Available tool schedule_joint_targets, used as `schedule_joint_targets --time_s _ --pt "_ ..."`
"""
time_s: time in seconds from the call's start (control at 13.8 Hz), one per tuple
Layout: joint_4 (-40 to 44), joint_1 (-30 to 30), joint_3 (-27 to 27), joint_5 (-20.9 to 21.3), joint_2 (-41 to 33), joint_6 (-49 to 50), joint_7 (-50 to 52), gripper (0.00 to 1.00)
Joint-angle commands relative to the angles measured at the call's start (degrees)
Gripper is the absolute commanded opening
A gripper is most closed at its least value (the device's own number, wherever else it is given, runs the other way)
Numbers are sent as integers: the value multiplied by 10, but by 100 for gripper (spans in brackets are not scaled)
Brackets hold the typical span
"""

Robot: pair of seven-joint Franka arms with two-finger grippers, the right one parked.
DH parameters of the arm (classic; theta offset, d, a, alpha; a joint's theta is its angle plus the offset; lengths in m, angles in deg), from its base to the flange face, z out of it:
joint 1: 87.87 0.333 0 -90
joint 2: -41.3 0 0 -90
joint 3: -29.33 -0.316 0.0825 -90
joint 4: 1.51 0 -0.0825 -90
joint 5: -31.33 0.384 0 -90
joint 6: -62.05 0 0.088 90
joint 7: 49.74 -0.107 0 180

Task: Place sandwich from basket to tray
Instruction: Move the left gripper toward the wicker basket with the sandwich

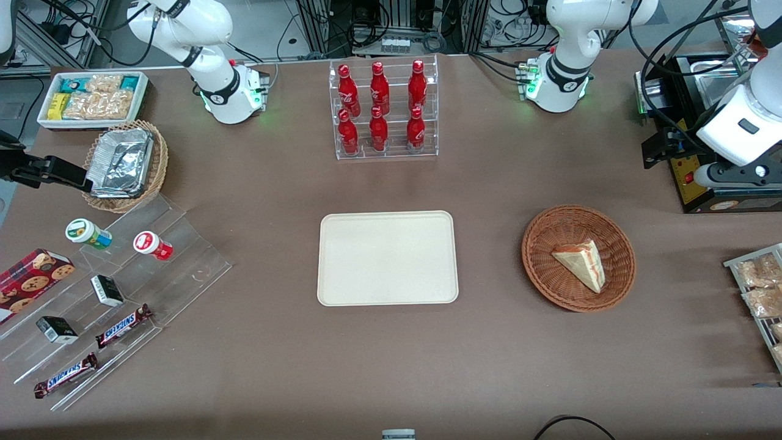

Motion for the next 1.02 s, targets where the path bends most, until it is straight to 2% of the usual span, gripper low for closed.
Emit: schedule_joint_targets --time_s 0.0,0.44,0.95 --pt "0 -4 -8 -8 -7 0 -11 100" --pt "-18 3 -11 0 34 -22 12 100" --pt "-255 3 -20 -18 27 -323 235 100"
